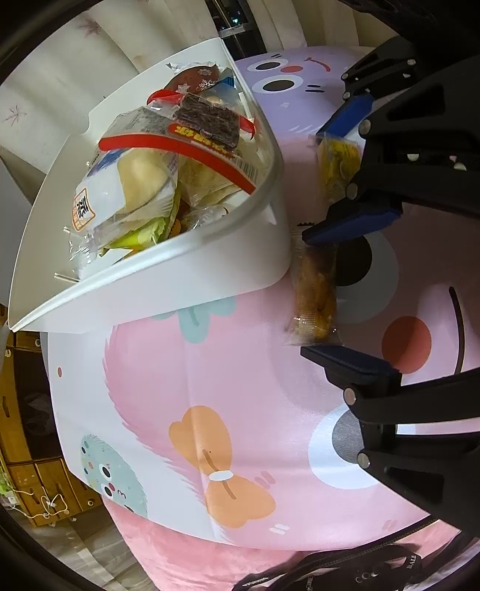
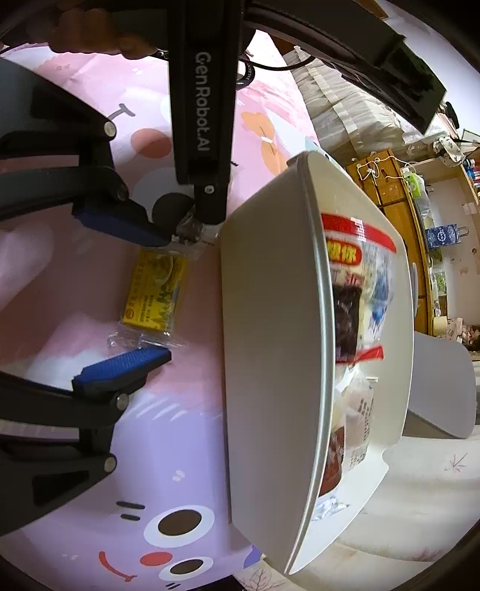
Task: Organize snacks
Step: 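Grasp orange cookie stick with left tool while right tool grasps yellow packet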
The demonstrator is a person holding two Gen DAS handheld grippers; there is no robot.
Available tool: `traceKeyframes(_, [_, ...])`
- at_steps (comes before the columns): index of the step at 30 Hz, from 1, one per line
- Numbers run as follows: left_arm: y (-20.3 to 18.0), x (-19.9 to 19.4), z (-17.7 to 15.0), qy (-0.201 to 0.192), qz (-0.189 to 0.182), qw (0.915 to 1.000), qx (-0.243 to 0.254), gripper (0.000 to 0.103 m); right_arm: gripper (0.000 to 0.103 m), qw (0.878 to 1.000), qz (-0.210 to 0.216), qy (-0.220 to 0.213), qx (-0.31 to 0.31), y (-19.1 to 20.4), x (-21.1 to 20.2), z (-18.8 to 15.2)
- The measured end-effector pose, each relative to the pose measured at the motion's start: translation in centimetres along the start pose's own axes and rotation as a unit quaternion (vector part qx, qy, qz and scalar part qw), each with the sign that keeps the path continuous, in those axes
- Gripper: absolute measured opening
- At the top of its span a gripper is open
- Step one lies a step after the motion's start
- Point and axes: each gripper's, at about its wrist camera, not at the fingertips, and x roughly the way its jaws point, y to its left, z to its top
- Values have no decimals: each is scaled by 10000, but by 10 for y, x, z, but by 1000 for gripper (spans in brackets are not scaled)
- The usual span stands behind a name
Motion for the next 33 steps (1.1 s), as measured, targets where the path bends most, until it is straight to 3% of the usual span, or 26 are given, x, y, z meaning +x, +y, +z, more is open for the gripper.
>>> traceKeyframes(10, [10,-6,-18,-281,-133,9991,-301,49,56,9999,114,107,-67,-23,-9,1])
traceKeyframes(20, [9,-16,-35,-165,-24,9962,-852,49,55,9974,514,232,-457,-34,-25,6])
traceKeyframes(29, [-8,-60,-40,-450,223,9919,-1168,49,50,9891,1043,241,-1012,-38,-44,20])
traceKeyframes(33, [-14,-82,-40,-674,316,9895,-1236,49,50,9872,1120,478,-1034,-40,-37,27])
